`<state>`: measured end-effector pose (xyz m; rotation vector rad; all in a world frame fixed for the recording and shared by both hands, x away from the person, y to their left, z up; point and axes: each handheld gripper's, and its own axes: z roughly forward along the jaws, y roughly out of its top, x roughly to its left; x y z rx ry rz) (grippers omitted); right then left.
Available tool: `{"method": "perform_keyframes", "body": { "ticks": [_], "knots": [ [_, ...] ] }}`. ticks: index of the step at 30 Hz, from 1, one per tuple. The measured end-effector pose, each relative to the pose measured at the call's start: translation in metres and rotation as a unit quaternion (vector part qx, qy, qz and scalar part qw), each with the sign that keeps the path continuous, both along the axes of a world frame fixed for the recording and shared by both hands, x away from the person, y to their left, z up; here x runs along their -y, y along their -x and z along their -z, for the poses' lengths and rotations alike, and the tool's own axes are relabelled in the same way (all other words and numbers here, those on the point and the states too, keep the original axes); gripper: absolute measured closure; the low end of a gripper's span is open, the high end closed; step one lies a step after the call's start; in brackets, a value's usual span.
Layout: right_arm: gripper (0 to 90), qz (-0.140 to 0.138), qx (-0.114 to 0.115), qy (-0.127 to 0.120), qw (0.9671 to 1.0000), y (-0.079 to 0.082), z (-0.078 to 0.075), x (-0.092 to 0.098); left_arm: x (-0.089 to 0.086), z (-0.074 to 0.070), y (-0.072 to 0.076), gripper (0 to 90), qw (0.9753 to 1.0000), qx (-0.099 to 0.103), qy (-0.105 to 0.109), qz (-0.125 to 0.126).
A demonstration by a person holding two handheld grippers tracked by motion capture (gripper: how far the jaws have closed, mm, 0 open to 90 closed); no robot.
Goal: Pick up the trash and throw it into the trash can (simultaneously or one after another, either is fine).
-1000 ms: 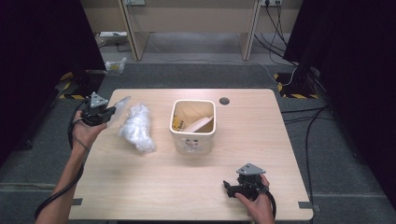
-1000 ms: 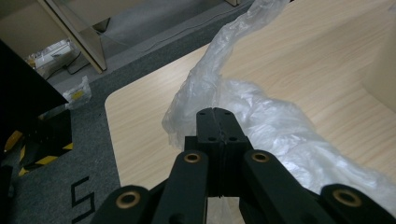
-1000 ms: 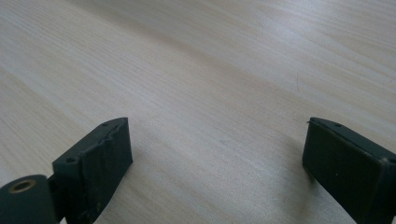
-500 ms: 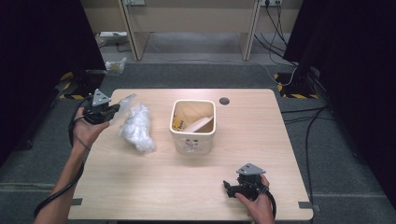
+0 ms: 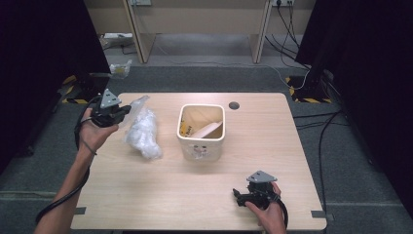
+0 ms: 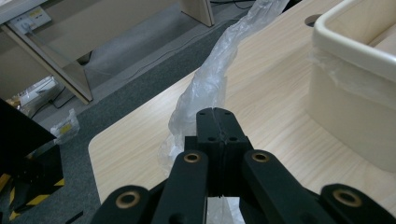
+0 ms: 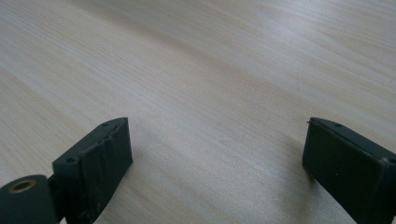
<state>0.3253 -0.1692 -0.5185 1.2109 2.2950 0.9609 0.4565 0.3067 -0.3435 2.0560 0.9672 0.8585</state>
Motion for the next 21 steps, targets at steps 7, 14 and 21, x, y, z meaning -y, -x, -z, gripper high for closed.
{"method": "perform_keyframes", "body": {
  "ticks": [7,14,21],
  "knots": [
    [8.3,0.000,0.000,0.000,1.0000,0.000,0.000,0.000,0.013,-0.010,0.004,89.5,0.9998,0.007,-0.008,0.015],
    [8.1,0.000,-0.002,-0.001,1.0000,0.000,0.000,0.000,0.029,-0.016,0.003,89.5,0.9993,0.012,-0.016,0.032],
    [8.1,0.000,-0.002,-0.001,1.0000,0.000,0.000,0.000,0.046,-0.024,0.007,89.5,0.9981,0.020,-0.027,0.051]
  ]
}}
